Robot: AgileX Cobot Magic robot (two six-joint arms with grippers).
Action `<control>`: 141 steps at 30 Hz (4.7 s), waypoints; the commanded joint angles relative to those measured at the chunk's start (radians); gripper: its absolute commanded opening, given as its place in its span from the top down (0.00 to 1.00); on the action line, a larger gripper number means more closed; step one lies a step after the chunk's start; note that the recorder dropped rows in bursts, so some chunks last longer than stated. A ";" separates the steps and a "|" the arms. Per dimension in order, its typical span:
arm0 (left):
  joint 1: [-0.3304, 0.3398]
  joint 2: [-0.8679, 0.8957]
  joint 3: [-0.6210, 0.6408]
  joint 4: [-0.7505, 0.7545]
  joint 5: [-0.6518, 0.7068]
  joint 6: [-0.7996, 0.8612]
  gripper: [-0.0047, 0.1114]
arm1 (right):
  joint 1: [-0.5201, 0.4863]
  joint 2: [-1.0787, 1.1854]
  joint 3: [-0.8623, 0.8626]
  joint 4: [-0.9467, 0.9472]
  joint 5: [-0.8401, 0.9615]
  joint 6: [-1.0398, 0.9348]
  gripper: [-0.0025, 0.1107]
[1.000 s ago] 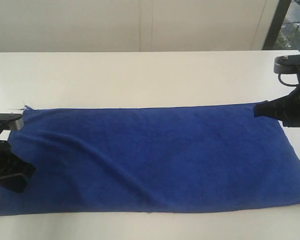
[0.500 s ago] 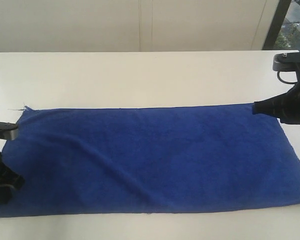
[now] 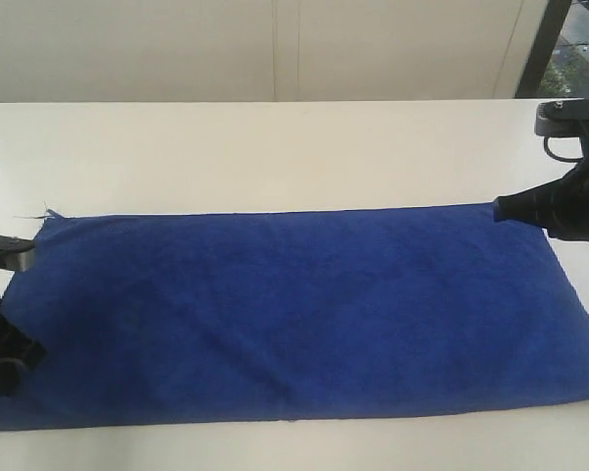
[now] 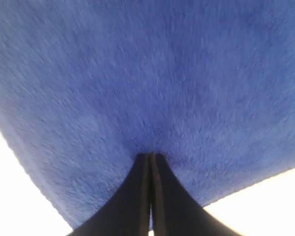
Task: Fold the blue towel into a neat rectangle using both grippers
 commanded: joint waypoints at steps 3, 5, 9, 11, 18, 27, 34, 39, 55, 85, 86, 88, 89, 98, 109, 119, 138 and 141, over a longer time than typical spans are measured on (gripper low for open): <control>-0.001 -0.132 -0.037 -0.030 0.032 -0.008 0.96 | -0.007 -0.033 0.004 0.001 -0.004 0.006 0.98; -0.001 -0.203 -0.037 -0.030 0.032 -0.011 0.96 | -0.007 -0.035 0.004 0.006 0.020 0.013 0.98; -0.001 -0.378 -0.026 -0.030 0.033 -0.102 0.96 | -0.007 -0.050 0.004 0.011 0.066 0.013 0.98; -0.001 -0.489 0.004 -0.030 0.023 -0.134 0.96 | -0.007 -0.069 0.004 0.013 0.076 0.013 0.98; -0.001 -0.828 0.103 -0.030 0.019 -0.140 0.96 | -0.007 -0.092 0.004 0.024 0.073 0.013 0.98; -0.001 -1.156 0.114 -0.030 0.050 -0.140 0.96 | -0.007 -0.092 0.004 0.031 0.060 0.013 0.98; -0.001 -1.198 0.114 -0.030 0.113 -0.140 0.96 | -0.007 -0.080 0.004 0.031 0.081 0.013 0.98; -0.001 -1.198 0.114 -0.030 0.117 -0.138 0.96 | -0.027 -0.013 -0.014 0.039 0.095 -0.005 0.98; -0.001 -1.198 0.114 -0.030 0.117 -0.138 0.96 | -0.087 0.226 -0.210 0.440 -0.031 -0.425 0.98; -0.001 -1.198 0.114 -0.030 0.117 -0.136 0.96 | -0.248 0.587 -0.463 0.409 -0.083 -0.372 0.98; -0.001 -1.198 0.114 -0.030 0.117 -0.136 0.96 | -0.250 0.587 -0.463 0.409 -0.080 -0.372 0.98; -0.001 -1.198 0.114 -0.030 0.117 -0.136 0.96 | -0.256 0.587 -0.463 0.409 -0.078 -0.372 0.98; -0.001 -1.198 0.114 -0.030 0.117 -0.136 0.96 | -0.260 0.587 -0.463 0.409 -0.081 -0.372 0.98; -0.001 -1.198 0.114 -0.030 0.117 -0.136 0.96 | -0.280 0.583 -0.463 0.411 -0.090 -0.372 0.98; -0.001 -1.198 0.114 -0.030 0.117 -0.136 0.96 | -0.278 0.322 -0.430 0.429 0.179 -0.382 0.98; -0.001 -1.198 0.114 -0.030 0.117 -0.136 0.96 | -0.257 0.219 -0.193 0.435 0.230 -0.451 0.98; -0.001 -1.198 0.114 -0.030 0.117 -0.136 0.96 | -0.257 0.338 -0.154 0.313 -0.021 -0.517 0.52; -0.001 -1.198 0.114 -0.030 0.117 -0.136 0.96 | -0.261 0.347 -0.154 0.309 -0.021 -0.515 0.52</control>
